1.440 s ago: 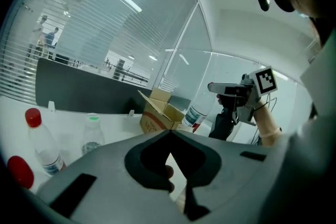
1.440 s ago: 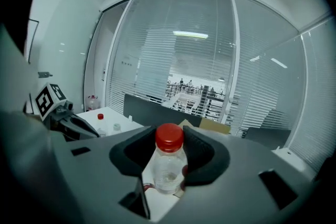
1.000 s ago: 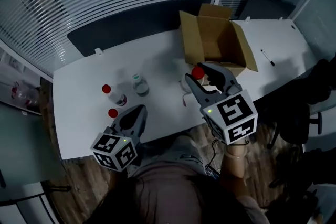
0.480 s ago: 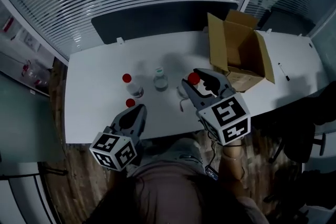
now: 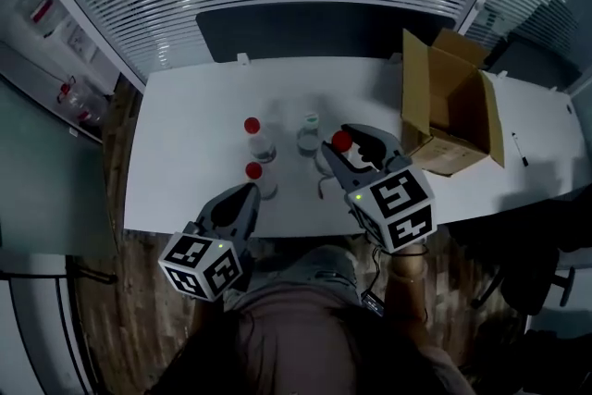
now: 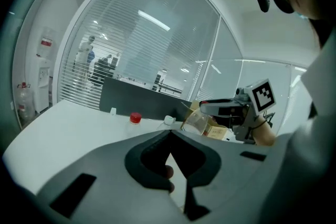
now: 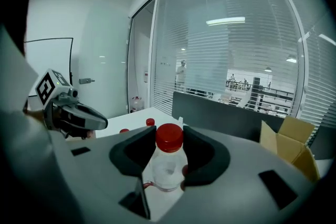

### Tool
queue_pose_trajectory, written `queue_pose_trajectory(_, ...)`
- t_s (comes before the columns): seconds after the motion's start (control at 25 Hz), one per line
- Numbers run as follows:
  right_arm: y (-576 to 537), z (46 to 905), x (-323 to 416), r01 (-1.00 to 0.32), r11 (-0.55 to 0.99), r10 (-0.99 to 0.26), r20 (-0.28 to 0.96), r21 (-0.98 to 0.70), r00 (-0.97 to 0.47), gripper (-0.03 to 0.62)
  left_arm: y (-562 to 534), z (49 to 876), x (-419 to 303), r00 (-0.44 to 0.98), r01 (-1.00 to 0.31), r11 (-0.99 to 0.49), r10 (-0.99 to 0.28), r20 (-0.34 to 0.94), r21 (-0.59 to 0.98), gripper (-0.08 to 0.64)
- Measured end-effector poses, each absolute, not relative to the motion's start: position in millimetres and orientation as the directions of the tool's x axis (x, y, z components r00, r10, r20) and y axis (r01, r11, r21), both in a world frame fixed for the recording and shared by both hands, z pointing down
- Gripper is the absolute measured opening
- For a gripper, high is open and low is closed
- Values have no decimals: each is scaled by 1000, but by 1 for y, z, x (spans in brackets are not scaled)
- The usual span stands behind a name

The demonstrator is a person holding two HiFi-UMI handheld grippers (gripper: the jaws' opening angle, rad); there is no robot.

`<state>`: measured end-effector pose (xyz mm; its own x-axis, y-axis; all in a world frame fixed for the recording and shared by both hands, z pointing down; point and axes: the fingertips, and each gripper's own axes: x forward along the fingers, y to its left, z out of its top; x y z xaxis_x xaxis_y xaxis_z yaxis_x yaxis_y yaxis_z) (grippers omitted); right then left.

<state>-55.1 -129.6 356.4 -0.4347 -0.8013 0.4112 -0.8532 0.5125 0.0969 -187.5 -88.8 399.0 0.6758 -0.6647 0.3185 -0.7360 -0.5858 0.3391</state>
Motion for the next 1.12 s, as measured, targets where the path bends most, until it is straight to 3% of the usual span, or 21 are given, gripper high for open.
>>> queue_pose_trajectory(1.12, -146, 453, -107, -793, 606, -671, 575, 63, -468, 176, -94, 410, -234, 598, -798, -497, -725, 343, 341, 8)
